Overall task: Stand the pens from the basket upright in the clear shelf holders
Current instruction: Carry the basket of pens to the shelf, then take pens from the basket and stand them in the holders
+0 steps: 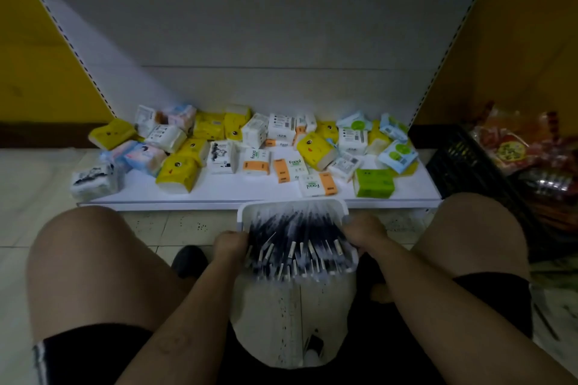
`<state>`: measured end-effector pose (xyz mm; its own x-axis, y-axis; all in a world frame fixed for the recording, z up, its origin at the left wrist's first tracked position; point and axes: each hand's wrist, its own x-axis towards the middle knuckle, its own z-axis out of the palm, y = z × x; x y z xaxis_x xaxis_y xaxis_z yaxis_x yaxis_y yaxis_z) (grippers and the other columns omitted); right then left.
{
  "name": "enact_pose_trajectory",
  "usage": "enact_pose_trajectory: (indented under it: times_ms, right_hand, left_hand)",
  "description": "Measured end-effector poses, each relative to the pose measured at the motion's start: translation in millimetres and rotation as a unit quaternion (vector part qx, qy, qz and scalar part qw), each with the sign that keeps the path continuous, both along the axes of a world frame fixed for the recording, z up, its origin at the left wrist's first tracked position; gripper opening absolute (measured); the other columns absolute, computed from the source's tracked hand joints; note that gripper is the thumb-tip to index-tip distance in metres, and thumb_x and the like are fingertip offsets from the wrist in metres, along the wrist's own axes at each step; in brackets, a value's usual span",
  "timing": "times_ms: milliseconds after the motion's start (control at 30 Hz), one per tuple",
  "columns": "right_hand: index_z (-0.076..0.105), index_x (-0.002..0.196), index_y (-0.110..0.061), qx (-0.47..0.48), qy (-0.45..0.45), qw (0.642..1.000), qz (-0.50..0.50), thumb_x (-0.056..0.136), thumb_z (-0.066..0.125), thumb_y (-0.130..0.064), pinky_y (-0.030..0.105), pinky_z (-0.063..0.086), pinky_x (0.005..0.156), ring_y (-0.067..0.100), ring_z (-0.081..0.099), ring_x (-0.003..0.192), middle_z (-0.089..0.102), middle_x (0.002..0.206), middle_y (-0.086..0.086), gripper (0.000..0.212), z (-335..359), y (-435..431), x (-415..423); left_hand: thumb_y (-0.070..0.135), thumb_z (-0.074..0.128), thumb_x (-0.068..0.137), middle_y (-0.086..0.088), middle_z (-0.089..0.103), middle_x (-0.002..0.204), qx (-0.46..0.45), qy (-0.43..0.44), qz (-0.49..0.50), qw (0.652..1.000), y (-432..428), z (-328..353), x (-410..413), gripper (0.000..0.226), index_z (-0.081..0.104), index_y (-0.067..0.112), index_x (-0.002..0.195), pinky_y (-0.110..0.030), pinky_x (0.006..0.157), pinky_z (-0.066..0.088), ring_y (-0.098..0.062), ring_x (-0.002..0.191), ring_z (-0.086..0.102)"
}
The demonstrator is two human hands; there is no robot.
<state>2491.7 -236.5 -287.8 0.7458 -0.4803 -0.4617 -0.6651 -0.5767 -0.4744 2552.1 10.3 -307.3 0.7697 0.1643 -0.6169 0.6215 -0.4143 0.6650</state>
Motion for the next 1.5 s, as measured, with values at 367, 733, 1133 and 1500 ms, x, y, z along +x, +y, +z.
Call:
enact_pose_trajectory:
  times_ms: [367, 733, 1133, 1500]
  right_hand:
    - [0.064, 0.101, -0.001, 0.080, 0.147, 0.985, -0.042, 0.102, 0.033, -0.024, 0.035, 0.055, 0.073, 0.026, 0.059, 0.074, 0.066, 0.090, 0.017, 0.038, -80.9, 7.6, 21.0]
    - [0.063, 0.093, -0.004, 0.171, 0.258, 0.945, -0.109, 0.096, 0.053, -0.025, 0.038, 0.055, 0.079, 0.026, 0.058, 0.075, 0.060, 0.077, 0.011, 0.023, -217.0, 4.7, 91.7]
    - [0.054, 0.127, -0.002, 0.090, 0.208, 0.968, -0.106, 0.092, 0.054, -0.017, 0.038, 0.047, 0.087, 0.037, 0.055, 0.112, 0.055, 0.127, 0.020, 0.038, -211.5, 23.3, 137.7]
    - [0.056, 0.125, -0.018, 0.020, 0.133, 0.974, 0.184, 0.085, 0.050, -0.026, 0.046, 0.041, 0.104, 0.035, 0.043, 0.124, 0.046, 0.132, 0.009, 0.041, -222.1, 75.6, 140.4]
  left_hand:
    - [0.039, 0.053, 0.093, -0.019, 0.065, 0.103, -0.041, 0.086, 0.022, 0.995, -0.6, -75.6, 18.6, 0.047, 0.064, -0.004, 0.108, -0.036, 0.079, 0.051, -0.033, 0.093, 0.062]
    - [0.024, 0.052, 0.093, -0.019, 0.064, 0.109, 0.049, 0.181, -0.064, 0.980, 11.0, -202.4, 90.9, 0.035, 0.064, -0.003, 0.111, -0.031, 0.069, 0.044, -0.028, 0.087, 0.058]
    - [0.015, 0.058, 0.081, -0.016, 0.063, 0.107, 0.060, 0.105, -0.092, 0.988, 12.1, -222.8, 123.6, 0.026, 0.061, 0.006, 0.105, -0.038, 0.079, 0.051, -0.035, 0.098, 0.061]
    - [0.036, 0.045, 0.095, -0.008, 0.035, 0.148, 0.249, -0.031, -0.484, 0.838, -36.1, -223.8, 105.8, 0.051, 0.042, 0.019, 0.143, -0.045, 0.108, 0.035, -0.031, 0.133, 0.036]
